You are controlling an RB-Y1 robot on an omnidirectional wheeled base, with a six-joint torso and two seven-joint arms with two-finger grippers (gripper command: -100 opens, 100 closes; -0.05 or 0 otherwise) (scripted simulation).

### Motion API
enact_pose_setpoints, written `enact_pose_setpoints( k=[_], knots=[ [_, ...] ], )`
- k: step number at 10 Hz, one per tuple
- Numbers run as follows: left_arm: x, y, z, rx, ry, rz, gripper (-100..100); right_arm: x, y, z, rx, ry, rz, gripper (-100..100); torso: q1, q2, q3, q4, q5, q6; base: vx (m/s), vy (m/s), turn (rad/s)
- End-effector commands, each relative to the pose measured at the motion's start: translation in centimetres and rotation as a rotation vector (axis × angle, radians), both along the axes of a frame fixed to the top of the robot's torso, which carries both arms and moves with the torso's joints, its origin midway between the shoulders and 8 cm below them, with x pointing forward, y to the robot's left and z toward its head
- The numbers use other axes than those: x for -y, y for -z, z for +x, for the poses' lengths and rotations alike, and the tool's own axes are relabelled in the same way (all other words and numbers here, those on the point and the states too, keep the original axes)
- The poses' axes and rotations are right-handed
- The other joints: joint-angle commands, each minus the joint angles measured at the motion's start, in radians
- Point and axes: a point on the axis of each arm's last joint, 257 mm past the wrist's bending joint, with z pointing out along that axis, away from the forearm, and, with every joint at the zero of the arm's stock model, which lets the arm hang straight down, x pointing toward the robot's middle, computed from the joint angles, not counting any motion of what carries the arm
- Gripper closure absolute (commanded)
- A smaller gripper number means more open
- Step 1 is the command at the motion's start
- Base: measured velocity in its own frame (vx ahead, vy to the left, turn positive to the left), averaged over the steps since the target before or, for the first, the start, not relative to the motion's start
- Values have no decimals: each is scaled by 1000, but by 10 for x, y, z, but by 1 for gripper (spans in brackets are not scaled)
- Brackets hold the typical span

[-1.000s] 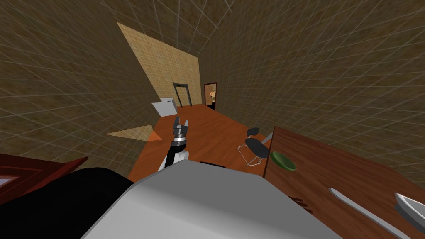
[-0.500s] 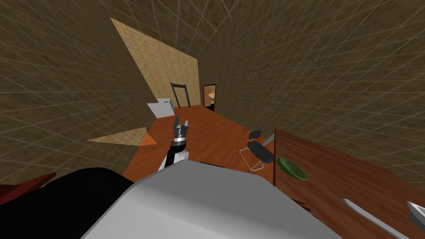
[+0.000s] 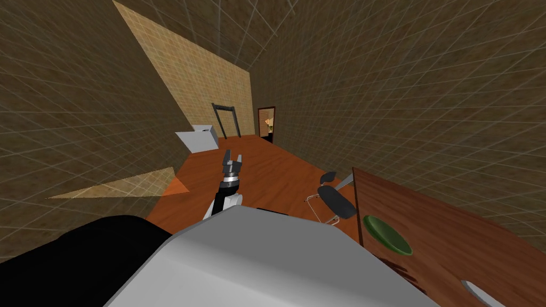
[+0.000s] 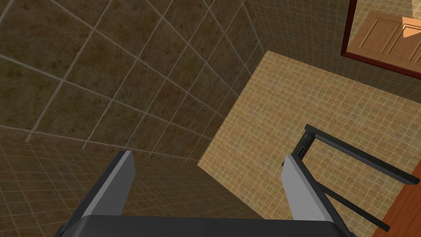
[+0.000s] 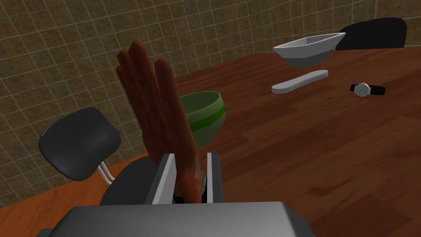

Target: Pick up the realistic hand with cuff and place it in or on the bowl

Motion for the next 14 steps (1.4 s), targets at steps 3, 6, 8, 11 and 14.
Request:
enact_pose_setpoints(
  k=[3,6,8,11,14],
  knots=[
    [0,0,0,0,0,0,0,19,-16,-7,46,26,-22,100,1,-2,-1,-1,0,1,221,-106,-69],
    [0,0,0,0,0,0,0,32,-30,-7,81,36,-51,100,-2,0,0,0,0,2,193,-135,-48],
    [0,0,0,0,0,0,0,42,-46,-7,113,39,-84,100,-3,1,0,0,-1,2,175,-128,-60],
    [0,0,0,0,0,0,0,47,-55,-8,132,40,-105,100,-4,3,2,0,-2,3,129,-96,-25],
    [0,0,0,0,0,0,0,51,-68,-7,156,38,-134,100,-6,5,3,1,-2,3,97,-101,-28]
  ],
)
